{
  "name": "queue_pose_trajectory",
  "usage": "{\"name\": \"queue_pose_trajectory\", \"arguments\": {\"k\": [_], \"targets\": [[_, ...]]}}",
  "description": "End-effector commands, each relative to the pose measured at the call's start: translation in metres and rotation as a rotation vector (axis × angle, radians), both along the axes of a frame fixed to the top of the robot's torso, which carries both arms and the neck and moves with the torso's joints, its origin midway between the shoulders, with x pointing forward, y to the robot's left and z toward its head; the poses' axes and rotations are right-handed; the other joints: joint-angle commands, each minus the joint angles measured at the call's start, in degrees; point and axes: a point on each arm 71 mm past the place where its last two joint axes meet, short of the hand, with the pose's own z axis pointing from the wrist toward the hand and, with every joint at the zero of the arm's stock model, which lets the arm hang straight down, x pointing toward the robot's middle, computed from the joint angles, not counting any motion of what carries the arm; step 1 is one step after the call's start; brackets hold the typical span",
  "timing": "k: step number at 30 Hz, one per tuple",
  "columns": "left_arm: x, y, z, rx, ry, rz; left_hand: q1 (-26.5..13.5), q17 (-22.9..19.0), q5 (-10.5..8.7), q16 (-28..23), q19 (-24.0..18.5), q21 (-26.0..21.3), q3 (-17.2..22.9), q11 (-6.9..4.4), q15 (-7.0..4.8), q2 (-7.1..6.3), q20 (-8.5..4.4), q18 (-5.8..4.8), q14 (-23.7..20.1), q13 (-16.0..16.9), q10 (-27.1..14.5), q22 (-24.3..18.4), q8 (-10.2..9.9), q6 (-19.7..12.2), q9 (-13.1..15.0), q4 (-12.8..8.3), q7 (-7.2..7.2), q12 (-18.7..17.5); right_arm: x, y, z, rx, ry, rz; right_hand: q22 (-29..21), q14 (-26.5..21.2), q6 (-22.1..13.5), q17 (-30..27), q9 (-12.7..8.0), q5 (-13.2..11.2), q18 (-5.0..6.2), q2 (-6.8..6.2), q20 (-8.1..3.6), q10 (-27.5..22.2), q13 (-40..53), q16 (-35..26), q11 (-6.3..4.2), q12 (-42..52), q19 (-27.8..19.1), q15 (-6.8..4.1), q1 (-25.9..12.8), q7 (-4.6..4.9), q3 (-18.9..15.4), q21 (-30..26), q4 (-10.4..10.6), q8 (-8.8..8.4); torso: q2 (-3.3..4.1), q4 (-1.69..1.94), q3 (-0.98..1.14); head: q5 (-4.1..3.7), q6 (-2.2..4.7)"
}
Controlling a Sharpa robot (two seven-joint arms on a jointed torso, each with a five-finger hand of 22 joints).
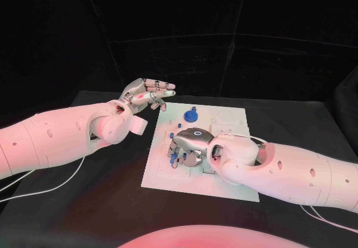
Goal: Assemble the parts on the task board
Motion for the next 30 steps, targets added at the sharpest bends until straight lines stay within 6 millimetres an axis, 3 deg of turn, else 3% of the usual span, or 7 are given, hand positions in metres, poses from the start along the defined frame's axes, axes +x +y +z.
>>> {"name": "queue_pose_trajectory", "arguments": {"k": [1,6,30], "targets": [[0.000,-0.001,0.001,-0.009,-0.001,-0.009,0.18,-0.04,-0.09,-0.15,-0.08,-0.29,-0.21,-0.09,-0.06,0.16,0.18,0.42,-0.32,0.00,-0.43,-0.05,0.24,-0.23,-0.07,-0.25,-0.02,0.40,0.000,-0.001,-0.002,-0.046,-0.007,0.014,-0.07,0.81,0.04,-0.13,0.05,0.21,-0.75,-0.35,0.20,0.02,-0.02,0.10,0.21,-0.24,-0.18,0.24,-0.41,0.28,0.35,-0.09,0.04,-0.28,-0.01,-0.01,-0.01,0.00,-0.26],[0.000,-0.001,0.001,-0.008,-0.001,-0.008,0.18,-0.04,-0.09,-0.15,-0.08,-0.29,-0.21,-0.09,-0.06,0.16,0.18,0.42,-0.32,0.00,-0.43,-0.05,0.24,-0.23,-0.07,-0.25,-0.02,0.40,0.000,0.000,-0.005,-0.074,0.008,0.022,-0.07,0.80,0.10,-0.13,0.07,0.22,-0.75,-0.39,0.22,0.11,0.00,0.11,0.19,-0.26,-0.20,0.25,-0.52,0.26,0.33,-0.10,0.02,-0.27,-0.01,0.13,-0.01,0.06,-0.40],[0.001,0.000,0.001,-0.006,0.001,-0.007,0.18,-0.04,-0.09,-0.15,-0.08,-0.29,-0.21,-0.09,-0.06,0.16,0.18,0.42,-0.32,0.00,-0.43,-0.05,0.24,-0.23,-0.07,-0.25,-0.02,0.40,-0.003,0.005,-0.013,-0.106,-0.013,0.028,-0.20,0.72,0.00,-0.29,0.05,0.24,-0.70,-0.71,0.30,0.07,0.01,0.05,0.23,-0.62,-0.38,0.31,-1.18,0.29,0.18,-0.19,0.04,-0.42,-0.04,-0.04,0.00,0.49,-0.67]]}}
